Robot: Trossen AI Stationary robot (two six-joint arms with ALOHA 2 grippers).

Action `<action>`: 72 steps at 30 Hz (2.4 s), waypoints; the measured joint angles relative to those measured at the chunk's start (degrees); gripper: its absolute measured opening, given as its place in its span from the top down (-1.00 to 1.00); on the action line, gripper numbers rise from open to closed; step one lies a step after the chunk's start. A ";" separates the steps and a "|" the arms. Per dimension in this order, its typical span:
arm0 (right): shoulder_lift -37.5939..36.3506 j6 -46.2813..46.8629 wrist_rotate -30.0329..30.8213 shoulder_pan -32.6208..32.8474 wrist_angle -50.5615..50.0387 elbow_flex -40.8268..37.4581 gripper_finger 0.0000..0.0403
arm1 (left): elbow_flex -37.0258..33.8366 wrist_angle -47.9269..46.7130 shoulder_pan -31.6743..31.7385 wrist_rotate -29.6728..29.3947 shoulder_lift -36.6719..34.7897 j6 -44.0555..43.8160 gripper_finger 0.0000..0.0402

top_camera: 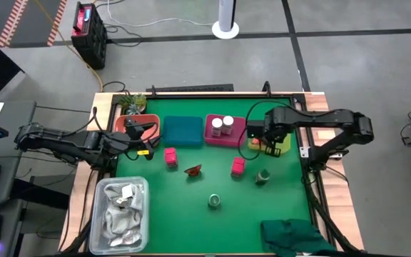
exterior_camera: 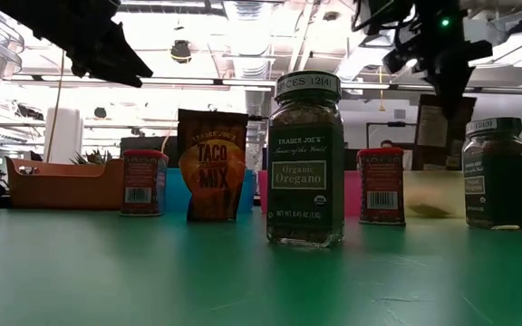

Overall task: Sort spices by type
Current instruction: Put the right orange seasoning bag into the yellow bin, then put the orange seasoning bag into the yellow bin

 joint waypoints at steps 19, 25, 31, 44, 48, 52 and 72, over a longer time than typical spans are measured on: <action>-0.14 -2.01 -5.77 -6.84 0.66 -9.75 0.79 | 0.00 -0.13 0.02 0.00 0.00 -0.42 -0.27; -0.16 -2.14 -5.77 -6.87 0.76 -9.78 0.43 | 0.00 -0.17 0.01 -0.03 0.00 -0.42 -0.27; -0.16 -2.36 -5.75 -6.84 -0.10 -8.02 0.10 | 0.00 -0.22 0.01 -0.03 -0.01 -0.42 -0.27; 0.04 -22.21 3.43 -5.63 10.07 1.17 0.00 | 0.00 -0.07 0.00 -0.05 -0.02 -0.26 -0.27; 2.74 -29.39 3.32 -4.11 16.27 1.17 0.02 | 0.00 -0.21 0.01 -0.05 -0.02 -0.28 -0.27; 6.09 -34.96 2.44 -6.21 18.75 1.17 0.02 | 0.00 -0.59 0.00 -0.05 0.00 -0.33 -0.27; 0.78 -30.61 -2.40 6.23 40.43 4.04 0.18 | 0.72 11.09 0.24 5.87 1.19 6.13 -0.27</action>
